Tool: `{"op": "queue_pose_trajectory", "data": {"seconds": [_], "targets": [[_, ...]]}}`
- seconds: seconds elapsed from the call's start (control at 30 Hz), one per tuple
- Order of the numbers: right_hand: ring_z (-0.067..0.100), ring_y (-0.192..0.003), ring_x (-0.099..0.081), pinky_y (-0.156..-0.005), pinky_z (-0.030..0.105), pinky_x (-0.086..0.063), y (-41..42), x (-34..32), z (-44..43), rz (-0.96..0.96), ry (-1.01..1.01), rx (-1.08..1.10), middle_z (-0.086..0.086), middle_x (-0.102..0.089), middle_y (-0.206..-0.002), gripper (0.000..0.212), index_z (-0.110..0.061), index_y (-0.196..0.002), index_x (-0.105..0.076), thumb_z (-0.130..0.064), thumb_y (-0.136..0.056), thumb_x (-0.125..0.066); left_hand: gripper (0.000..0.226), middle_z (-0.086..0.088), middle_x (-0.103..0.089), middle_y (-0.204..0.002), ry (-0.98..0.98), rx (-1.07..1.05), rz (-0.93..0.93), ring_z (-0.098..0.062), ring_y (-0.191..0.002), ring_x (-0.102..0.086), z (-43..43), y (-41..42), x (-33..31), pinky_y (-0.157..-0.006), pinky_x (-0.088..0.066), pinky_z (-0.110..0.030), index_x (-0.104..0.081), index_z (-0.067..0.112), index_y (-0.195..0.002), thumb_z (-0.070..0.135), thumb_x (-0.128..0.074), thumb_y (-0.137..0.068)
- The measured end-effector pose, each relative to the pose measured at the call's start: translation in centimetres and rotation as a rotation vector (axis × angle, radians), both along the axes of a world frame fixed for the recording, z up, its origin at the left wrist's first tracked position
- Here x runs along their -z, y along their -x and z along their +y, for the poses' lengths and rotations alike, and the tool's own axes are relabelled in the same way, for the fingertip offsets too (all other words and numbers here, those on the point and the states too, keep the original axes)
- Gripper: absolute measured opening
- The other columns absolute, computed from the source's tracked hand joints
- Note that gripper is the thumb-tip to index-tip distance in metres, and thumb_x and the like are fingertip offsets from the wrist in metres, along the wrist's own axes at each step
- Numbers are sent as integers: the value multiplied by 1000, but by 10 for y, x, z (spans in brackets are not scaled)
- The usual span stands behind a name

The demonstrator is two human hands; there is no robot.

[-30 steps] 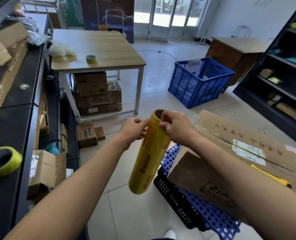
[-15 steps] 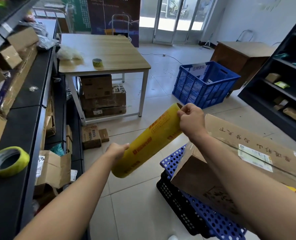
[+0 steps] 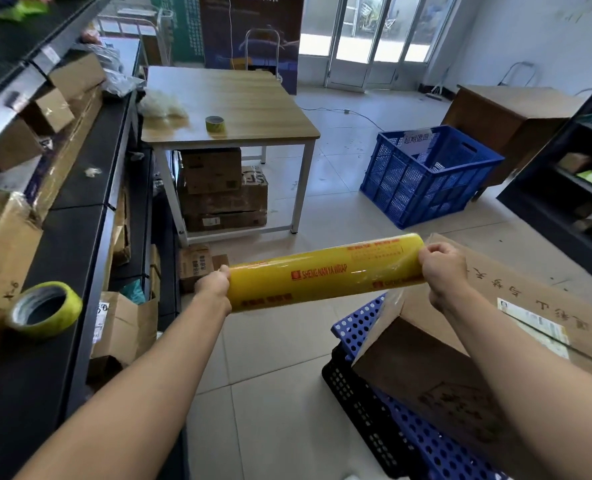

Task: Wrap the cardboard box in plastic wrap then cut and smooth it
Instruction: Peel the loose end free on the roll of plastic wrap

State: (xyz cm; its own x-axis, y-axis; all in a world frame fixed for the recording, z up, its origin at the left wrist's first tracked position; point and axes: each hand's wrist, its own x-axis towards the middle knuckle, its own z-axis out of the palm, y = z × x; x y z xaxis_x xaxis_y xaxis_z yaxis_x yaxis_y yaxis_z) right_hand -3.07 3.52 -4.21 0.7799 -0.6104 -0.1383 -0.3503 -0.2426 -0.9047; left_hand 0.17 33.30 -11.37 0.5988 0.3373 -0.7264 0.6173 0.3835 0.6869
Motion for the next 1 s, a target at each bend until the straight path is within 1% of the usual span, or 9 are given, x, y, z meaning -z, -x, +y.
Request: {"op": "queue_pose_trajectory", "data": {"seconds": [0.07,0.2,0.33,0.4,0.5,0.67,0.77,0.93,1.0], "targets": [[24,-94,-46,-77,37,-38,1,12,-7,104,8,39,9,-49,-93,17,-8,-109,-51,-9,-97,-40,44,-11,-52,-120,-21,-43,-86,-30,-104,-52,-4,-8,-12,-78,-45,-40,-47,6,-129,30,-57,-93],[24,-88,-46,-74,35,-38,-4,25,-11,268,22,71,12,-49,-93,26,-2,-121,-48,-10,-97,-38,26,-9,-53,-104,-152,-66,-269,-29,-101,-56,-7,-22,-47,-88,-49,-44,-54,9,-111,27,-58,-93],[22,-75,-53,-59,31,-45,-10,16,-5,392,203,-7,12,-54,-92,25,0,-113,-52,-16,-94,-50,14,0,-54,-87,-180,19,-521,-18,-83,-55,-10,-20,-88,-71,-48,-35,-53,17,-86,27,-52,-96],[26,-89,-58,-74,40,-53,-18,0,8,277,333,-122,12,-59,-104,32,-4,-118,-51,-21,-91,-55,18,2,-54,-85,-232,68,-635,-12,-80,-52,-13,-16,-107,-68,-46,-29,-52,18,-80,26,-53,-96],[25,-122,-49,-102,42,-41,-26,-43,47,-37,374,-403,7,-52,-134,44,-11,-132,-48,-25,-91,-58,15,3,-54,-85,-295,176,-758,-10,-79,-49,-20,-11,-128,-62,-43,-27,-55,15,-82,24,-55,-94],[18,-137,-31,-110,36,-30,-22,-103,101,-308,440,-980,-2,-34,-150,50,-23,-140,-42,-23,-93,-58,12,-3,-61,-85,-391,478,-884,-13,-76,-57,-36,1,-148,-61,-52,-31,-63,8,-89,20,-63,-89],[17,-129,-39,-109,36,-34,-19,-110,101,-269,565,-1099,1,-46,-141,47,-21,-135,-48,-19,-90,-61,12,-4,-66,-87,-389,684,-963,-13,-78,-64,-43,7,-150,-68,-56,-26,-66,6,-97,13,-63,-88],[22,-105,-56,-92,37,-44,-11,-110,87,43,814,-1100,5,-63,-111,34,-16,-115,-60,-25,-83,-69,8,0,-62,-80,-423,888,-927,-14,-80,-59,-52,9,-143,-73,-51,-28,-64,17,-78,18,-69,-84],[22,-97,-58,-90,38,-46,-9,-106,84,112,806,-1061,6,-66,-101,27,-13,-104,-65,-23,-80,-72,9,-3,-63,-83,-412,953,-923,-17,-84,-59,-58,10,-139,-80,-51,-36,-64,19,-76,18,-70,-83]]}}
